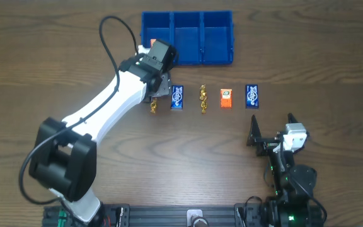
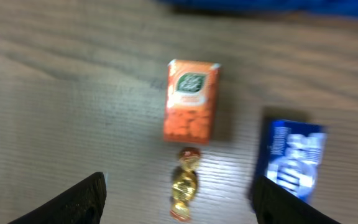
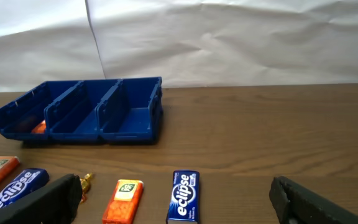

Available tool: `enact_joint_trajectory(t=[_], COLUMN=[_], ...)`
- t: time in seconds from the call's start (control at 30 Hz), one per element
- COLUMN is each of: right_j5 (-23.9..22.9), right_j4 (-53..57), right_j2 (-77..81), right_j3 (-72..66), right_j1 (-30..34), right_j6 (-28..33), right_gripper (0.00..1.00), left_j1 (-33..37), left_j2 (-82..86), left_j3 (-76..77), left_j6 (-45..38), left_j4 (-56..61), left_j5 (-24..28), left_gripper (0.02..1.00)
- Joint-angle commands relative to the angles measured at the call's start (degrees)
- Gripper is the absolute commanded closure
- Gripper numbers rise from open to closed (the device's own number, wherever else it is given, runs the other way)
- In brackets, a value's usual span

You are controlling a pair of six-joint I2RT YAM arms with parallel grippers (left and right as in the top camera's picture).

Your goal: Sort Candies Into Trays

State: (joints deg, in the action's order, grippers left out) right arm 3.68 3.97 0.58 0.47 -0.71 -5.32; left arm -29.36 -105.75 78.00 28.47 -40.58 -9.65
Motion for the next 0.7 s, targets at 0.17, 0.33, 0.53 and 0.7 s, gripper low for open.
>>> enact_joint_trajectory(t=[0.17,0.33,0.53,0.7], right_j5=[0.3,0.3,0.3,0.3], right_j4=[0.4,0.4,0.4,0.4], right_j2=[-0.4,-0.4,-0.4,-0.4], right_j3=[0.0,0.0,0.0,0.0], right_j1=[-0.2,-0.2,-0.2,-0.2], right_j6=[0.7,0.7,0.7,0.7], right_gripper=[0.001,0.001,0.001,0.001], left_j1=[2.5,3.2,3.8,5.0], left_j2=[-7.5,-10.2,-11.6,-12.0], left_j3=[0.0,0.0,0.0,0.0], left_j6=[-4.6,-5.6,-5.9,-8.0], left_j4=[7.6,8.9,9.6,10.4], left_j5=[5.2,6.7,7.3,8.7], left_gripper=[0.272,0.277,0.290,0.312])
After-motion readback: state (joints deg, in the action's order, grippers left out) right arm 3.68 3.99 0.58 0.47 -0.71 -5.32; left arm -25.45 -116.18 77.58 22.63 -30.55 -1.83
